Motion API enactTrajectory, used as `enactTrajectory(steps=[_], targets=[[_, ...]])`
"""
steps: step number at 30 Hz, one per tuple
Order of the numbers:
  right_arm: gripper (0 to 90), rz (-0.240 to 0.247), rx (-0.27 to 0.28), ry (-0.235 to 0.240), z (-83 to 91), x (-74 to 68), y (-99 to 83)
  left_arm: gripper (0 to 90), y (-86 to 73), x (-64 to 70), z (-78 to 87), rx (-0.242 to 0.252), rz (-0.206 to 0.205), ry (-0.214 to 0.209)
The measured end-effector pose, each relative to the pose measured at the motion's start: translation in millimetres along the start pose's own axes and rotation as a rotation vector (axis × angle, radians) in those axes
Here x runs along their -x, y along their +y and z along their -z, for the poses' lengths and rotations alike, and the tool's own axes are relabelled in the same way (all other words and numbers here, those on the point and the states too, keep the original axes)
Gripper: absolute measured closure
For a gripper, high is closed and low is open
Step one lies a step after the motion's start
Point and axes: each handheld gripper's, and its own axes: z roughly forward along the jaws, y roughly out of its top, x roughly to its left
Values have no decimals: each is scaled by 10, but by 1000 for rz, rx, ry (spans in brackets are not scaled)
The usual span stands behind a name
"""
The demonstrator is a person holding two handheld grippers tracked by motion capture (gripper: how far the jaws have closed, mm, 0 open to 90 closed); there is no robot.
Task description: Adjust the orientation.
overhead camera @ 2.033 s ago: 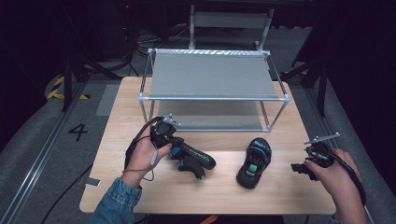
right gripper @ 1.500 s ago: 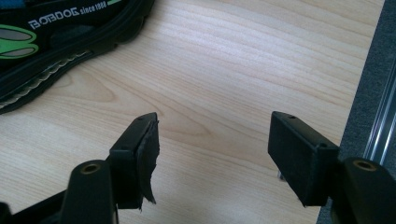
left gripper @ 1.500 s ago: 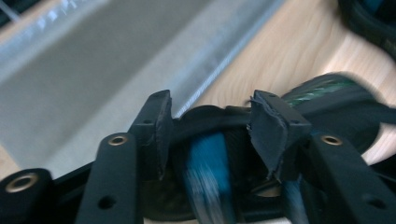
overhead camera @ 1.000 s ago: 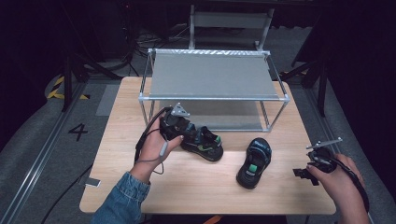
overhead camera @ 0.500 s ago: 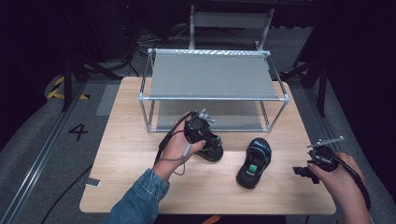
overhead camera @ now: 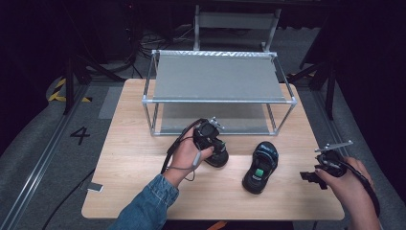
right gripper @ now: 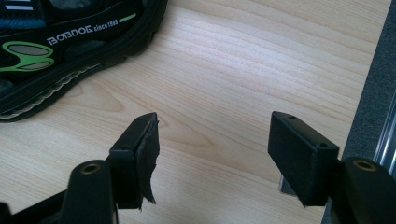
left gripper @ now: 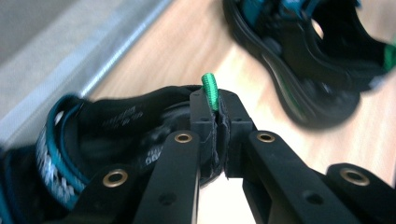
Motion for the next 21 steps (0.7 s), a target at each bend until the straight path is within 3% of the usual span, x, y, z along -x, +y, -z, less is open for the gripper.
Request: enactTrajectory(steps=[1,3,7,14,21], targets=[[344,0,0,-1,0,0,0,863,-28,37,47,-17,-22,10],[344,0,2,-3,-5,-2,-2,862,-50,62,72,-22,-26,15],[344,4,-4,0,-14,-19,6,861,-188,188,220,-90,-58,36],[344,17,-5,2,-28,-35,44,856,-408,318,400,-156,-49,-20],[343,27,-14,13,-80,-47,57,847,-491,407,509,-190,-35,-76]])
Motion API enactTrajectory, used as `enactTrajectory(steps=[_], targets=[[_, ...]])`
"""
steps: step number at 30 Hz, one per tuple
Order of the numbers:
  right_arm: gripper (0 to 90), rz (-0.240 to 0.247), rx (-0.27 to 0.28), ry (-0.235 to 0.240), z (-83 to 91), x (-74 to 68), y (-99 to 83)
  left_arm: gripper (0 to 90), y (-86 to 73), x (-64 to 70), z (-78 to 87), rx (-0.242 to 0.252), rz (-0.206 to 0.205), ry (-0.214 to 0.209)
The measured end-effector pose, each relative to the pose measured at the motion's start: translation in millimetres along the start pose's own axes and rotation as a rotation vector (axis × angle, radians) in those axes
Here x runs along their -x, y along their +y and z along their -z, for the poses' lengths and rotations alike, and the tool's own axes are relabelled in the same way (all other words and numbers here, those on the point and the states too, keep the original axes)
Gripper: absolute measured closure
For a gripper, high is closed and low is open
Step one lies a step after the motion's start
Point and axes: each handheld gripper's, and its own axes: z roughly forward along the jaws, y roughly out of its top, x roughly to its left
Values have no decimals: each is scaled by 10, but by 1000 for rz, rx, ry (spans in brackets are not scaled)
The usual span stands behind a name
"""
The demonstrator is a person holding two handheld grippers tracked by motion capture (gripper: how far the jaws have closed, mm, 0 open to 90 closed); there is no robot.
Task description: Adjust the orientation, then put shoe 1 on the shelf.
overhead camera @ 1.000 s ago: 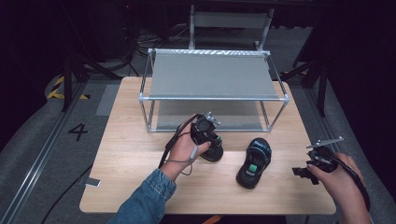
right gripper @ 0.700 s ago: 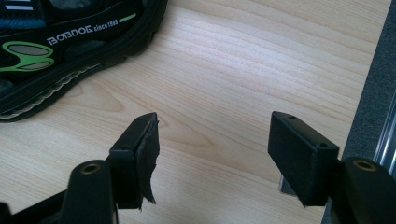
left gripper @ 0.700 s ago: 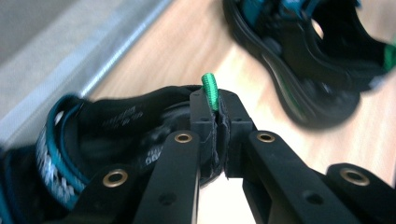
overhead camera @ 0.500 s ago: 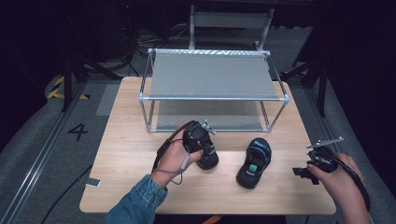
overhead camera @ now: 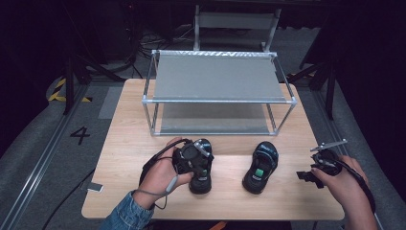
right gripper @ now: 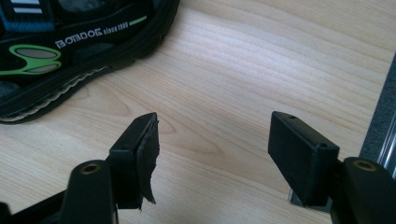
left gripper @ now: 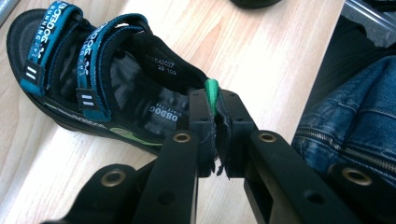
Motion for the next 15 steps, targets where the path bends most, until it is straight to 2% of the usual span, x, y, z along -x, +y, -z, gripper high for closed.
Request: enactTrajectory(steps=[2,4,5,6,8,9,11,12,13,15], targets=[[343,0,2,-1,1,2,3,771,-1,-7,24,62,20,-12],[343,0,6,-1,11,2,-1,702,8,-49,60,84,27,25],[343,-3,5,-1,13,4,-9,626,8,-49,60,84,27,25],[343,-4,2,-4,15,8,-13,558,15,-107,81,139,49,63],[343,-7,3,-8,15,16,-17,508,17,-134,87,144,48,78],[342,-9,1,-13,18,20,-13,447,35,-221,82,165,56,133],[338,-13,-3,-11,11,-2,-6,374,49,-301,53,170,67,186],[338,-13,-3,-11,11,-2,-6,377,49,-301,53,170,67,186],[337,-7,-5,-9,7,-9,-3,377,59,-369,14,158,75,211],[333,-3,-10,-3,-13,-31,3,372,65,-447,-53,143,82,207]])
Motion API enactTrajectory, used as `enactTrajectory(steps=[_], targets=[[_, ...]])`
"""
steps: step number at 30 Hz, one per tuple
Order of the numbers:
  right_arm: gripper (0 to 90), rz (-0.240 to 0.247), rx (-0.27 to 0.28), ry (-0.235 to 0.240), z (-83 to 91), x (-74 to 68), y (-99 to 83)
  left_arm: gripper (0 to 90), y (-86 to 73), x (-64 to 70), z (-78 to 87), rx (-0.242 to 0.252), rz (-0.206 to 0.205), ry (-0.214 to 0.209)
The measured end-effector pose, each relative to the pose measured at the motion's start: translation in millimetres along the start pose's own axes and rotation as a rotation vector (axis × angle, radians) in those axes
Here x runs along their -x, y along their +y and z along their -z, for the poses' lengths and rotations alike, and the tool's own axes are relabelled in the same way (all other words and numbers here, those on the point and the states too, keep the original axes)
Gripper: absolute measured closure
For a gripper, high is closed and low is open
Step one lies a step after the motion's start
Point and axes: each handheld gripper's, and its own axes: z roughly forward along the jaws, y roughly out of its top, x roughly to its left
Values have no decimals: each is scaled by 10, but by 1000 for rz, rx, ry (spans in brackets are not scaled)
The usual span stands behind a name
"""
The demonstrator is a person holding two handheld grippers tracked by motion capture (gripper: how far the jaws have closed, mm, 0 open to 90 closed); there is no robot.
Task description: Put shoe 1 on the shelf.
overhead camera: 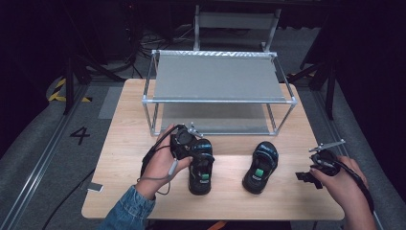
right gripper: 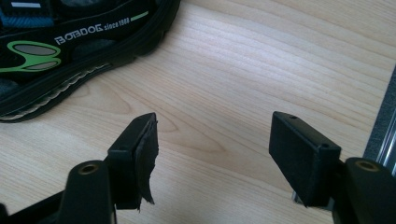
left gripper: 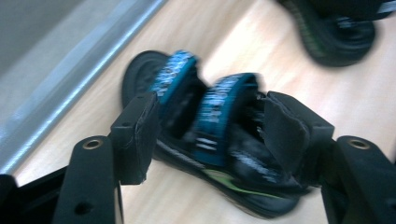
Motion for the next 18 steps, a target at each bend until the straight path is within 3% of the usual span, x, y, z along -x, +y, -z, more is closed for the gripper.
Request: enactTrajectory(steps=[2,4,6,7,11,15,18], targets=[[332,0,-4,0,-17,-5,0,386,-2,-41,-77,-23,-5,-29],[329,-1,-12,1,-29,-3,-8,381,-4,-79,-186,-13,-2,-66],[328,2,-13,-1,-35,2,-15,345,1,-89,-222,-8,-3,-77],[328,2,-13,0,-36,3,-17,348,12,-93,-285,-1,-7,-107],[327,4,-16,-2,-41,2,-19,382,22,-73,-334,-1,-22,-131],[327,10,-21,0,-54,-9,-11,533,27,-50,-342,8,-18,-172],[326,12,-23,0,-61,-17,-9,574,25,-50,-351,11,-7,-192]])
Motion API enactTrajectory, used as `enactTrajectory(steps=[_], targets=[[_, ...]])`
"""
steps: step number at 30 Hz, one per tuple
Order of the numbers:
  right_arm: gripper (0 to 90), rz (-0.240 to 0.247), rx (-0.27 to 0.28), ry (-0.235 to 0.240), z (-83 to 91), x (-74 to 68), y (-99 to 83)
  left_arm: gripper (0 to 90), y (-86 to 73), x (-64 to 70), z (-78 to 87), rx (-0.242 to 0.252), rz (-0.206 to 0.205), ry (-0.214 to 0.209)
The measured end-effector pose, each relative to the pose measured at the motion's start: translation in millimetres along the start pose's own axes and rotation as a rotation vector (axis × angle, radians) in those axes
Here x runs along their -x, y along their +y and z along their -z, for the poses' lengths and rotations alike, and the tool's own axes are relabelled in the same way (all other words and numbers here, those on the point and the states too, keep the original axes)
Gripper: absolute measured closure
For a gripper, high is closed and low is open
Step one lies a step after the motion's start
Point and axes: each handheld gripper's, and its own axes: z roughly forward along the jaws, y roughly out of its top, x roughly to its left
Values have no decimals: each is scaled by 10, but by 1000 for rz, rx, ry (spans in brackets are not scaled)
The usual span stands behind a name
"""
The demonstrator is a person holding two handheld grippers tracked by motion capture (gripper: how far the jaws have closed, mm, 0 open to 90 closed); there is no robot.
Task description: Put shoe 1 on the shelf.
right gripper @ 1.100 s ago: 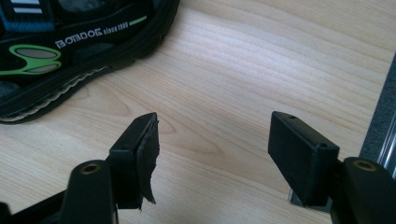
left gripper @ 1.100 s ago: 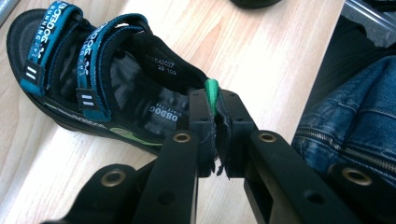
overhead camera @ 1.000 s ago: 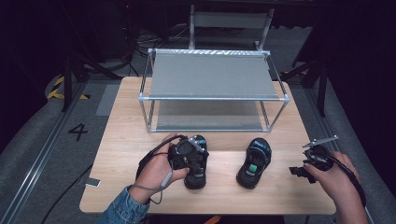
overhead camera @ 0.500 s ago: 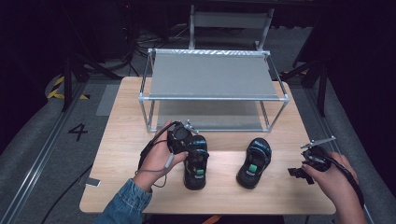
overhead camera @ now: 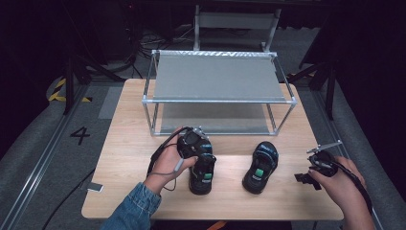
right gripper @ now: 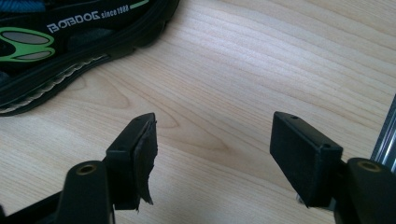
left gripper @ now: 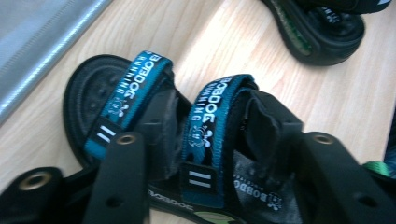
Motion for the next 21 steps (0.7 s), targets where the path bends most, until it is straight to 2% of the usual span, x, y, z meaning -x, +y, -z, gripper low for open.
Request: enactTrajectory(steps=[7,12,16,21], targets=[[325,9,0,-2,12,-7,8,613,-3,40,68,-19,-24,37],[325,13,8,-1,21,5,6,679,2,42,167,-87,-16,40],[324,9,17,-3,38,12,11,683,18,96,268,-39,-41,28],[324,4,19,-3,50,22,10,683,90,162,393,-36,-67,29]])
